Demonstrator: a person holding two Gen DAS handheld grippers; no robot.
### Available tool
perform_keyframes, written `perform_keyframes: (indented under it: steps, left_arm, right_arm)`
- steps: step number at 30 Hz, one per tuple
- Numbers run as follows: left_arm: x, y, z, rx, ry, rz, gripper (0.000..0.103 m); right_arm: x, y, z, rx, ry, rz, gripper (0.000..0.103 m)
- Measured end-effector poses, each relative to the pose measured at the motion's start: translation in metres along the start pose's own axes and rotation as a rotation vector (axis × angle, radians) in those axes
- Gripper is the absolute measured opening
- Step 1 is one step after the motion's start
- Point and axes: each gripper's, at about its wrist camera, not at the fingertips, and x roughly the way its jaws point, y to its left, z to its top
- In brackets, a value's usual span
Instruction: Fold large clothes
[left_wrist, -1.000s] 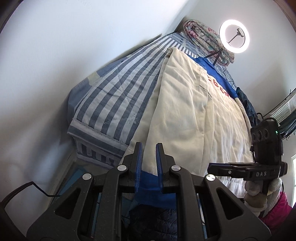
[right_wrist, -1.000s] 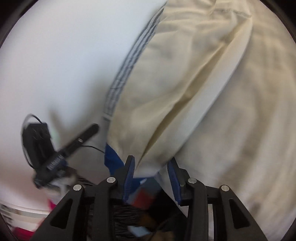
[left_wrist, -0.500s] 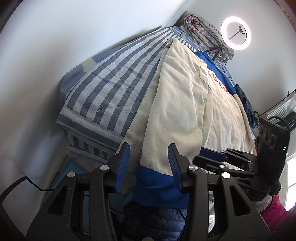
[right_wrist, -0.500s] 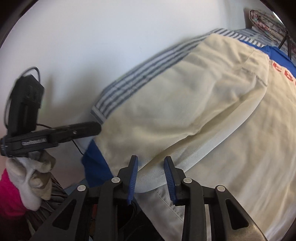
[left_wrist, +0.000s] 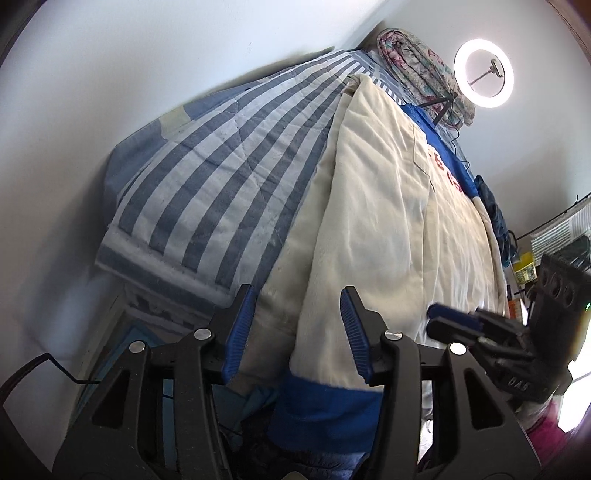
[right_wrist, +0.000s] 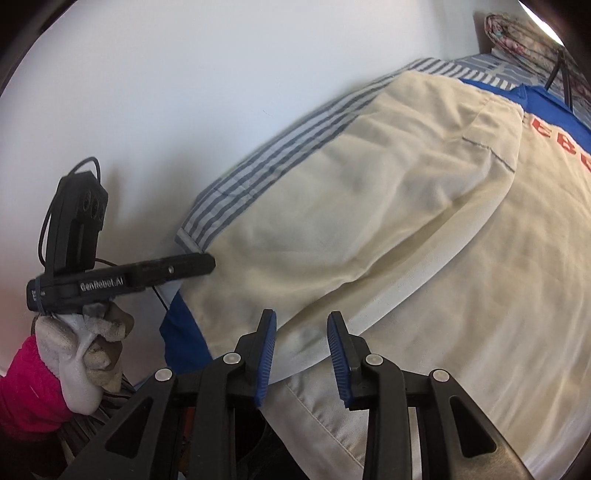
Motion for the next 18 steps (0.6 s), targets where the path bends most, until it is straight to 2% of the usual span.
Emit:
perform_keyframes:
  steps: [4, 8, 10, 12, 14, 18]
  left_arm:
    - [0.010, 0.007, 0.011, -0.018, 0.032, -0.036, 0.049]
    - [0.008, 0.008, 0.008, -0.016, 0.051, -0.076, 0.048]
    - [0.005, 0.006, 0.006, -0.007, 0.051, -0.076, 0.042]
    - [-0.001, 0.005, 0.002, -0.009, 0.051, -0.097, 0.027]
    - [-0.007, 0.003, 0.000, -0.015, 0.049, -0.147, 0.023]
    - [-0.012, -0.005, -0.004, 0.028, 0.034, -0.117, 0.023]
  right_arm:
    - [0.009, -0.006, -0.003, 0.033, 0.015, 0.016, 0.031]
    - [0.009, -0.007, -0.004, 0.039, 0.018, 0.023, 0.031]
    - [0.011, -0.007, -0.004, 0.036, 0.020, 0.022, 0.031]
    - [0.012, -0.005, -0.005, 0.025, 0.024, 0.015, 0.031]
    - [0.016, -0.005, -0.004, 0.025, 0.030, 0.012, 0.031]
    - [0.023, -0.008, -0.002, 0.044, 0.033, 0.023, 0.031]
